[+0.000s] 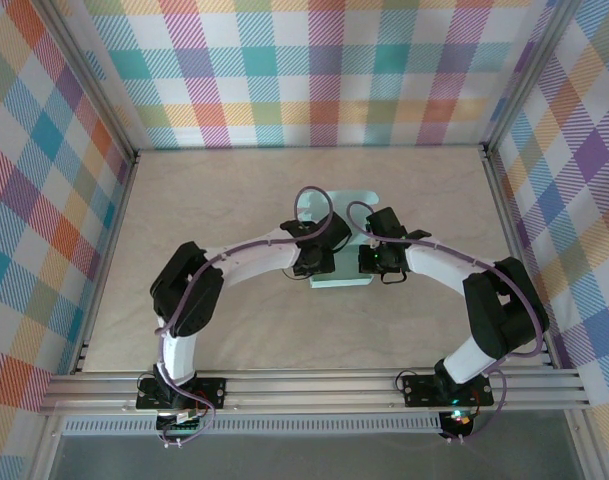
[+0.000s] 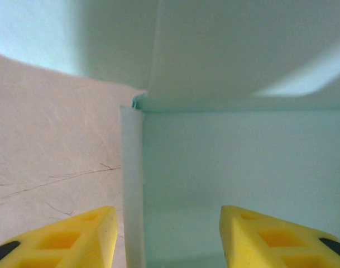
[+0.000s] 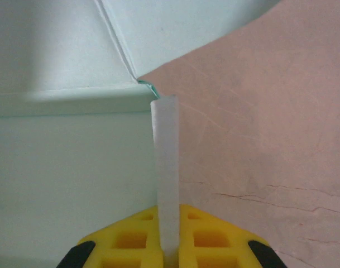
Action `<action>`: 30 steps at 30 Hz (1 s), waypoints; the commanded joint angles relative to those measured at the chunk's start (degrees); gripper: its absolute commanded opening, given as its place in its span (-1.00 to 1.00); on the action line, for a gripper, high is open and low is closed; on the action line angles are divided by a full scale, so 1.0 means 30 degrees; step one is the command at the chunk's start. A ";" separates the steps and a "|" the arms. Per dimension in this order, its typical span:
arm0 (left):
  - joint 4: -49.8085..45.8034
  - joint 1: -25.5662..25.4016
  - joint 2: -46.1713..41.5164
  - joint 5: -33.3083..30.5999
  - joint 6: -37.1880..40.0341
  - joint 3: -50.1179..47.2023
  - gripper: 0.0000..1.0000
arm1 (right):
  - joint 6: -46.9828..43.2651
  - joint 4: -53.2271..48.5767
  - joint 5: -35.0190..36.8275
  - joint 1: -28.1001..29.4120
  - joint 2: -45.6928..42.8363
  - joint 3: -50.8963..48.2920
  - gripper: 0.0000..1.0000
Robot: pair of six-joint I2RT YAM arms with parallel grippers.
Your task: Fold the paper box
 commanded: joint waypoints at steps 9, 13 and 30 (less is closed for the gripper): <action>0.0256 -0.0065 -0.1997 -0.1852 -0.0064 -0.1410 0.65 | 0.0314 0.0539 0.0887 0.0139 0.0418 0.0208 -1.00; 0.0665 -0.0092 -0.3536 -0.3600 0.0000 -0.2474 0.73 | 0.0426 0.0481 0.1891 0.0154 0.0791 0.0094 -1.00; 0.1807 0.0440 -0.6745 -0.5790 0.0148 -0.5412 0.73 | -0.0005 -0.0888 0.6980 0.1311 0.2411 0.0702 -0.97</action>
